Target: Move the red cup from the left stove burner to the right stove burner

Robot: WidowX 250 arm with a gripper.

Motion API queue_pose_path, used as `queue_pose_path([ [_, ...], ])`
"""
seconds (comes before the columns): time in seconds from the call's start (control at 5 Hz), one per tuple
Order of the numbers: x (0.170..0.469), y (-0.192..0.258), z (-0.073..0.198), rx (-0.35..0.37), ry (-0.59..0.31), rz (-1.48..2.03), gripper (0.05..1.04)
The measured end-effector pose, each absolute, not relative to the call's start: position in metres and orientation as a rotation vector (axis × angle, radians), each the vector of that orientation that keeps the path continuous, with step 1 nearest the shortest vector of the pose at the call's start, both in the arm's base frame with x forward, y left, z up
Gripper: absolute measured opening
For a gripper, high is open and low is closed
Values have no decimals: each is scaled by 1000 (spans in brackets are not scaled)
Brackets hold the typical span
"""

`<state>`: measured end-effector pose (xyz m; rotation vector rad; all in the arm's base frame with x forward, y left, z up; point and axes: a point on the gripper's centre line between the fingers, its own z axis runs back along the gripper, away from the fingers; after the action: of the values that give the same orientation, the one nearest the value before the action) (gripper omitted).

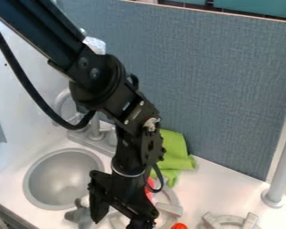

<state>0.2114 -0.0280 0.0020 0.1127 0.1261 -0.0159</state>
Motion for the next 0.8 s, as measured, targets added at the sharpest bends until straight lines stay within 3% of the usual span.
queue_pose_path([
  [0.2,210,-29,-1,107,142,-16,1000],
  [0.4,245,-43,2,3,41,-52,1000],
  [0.8,284,-39,-2,65,12,4,1000],
])
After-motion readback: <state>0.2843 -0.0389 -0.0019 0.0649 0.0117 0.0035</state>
